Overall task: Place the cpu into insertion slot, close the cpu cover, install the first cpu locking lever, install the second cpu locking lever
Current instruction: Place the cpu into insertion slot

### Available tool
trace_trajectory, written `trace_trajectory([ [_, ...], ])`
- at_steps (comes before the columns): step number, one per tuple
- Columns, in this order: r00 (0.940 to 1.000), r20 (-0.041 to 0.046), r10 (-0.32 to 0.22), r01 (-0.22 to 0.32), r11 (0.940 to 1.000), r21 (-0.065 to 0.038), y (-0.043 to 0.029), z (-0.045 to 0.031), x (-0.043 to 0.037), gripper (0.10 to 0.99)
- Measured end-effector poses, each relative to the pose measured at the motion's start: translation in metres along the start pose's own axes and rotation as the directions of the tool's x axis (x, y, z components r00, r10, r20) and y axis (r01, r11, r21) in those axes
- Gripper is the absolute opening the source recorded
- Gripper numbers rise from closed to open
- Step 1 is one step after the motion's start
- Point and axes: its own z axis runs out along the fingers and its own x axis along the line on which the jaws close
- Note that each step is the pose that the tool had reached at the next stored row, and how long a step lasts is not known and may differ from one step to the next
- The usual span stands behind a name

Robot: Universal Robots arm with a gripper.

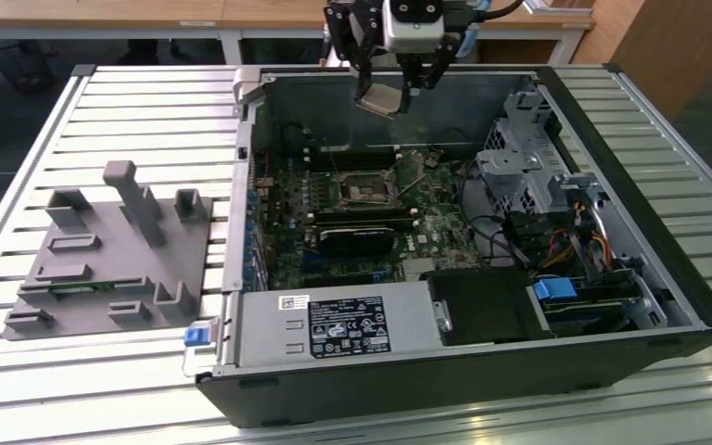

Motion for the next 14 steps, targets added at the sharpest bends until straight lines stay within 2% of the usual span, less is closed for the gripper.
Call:
trace_trajectory([
  [14, 0.9988, 0.0043, 0.049, -0.049, 0.9988, -0.001, 0.0000, 0.0004, 0.0000, 0.541],
])
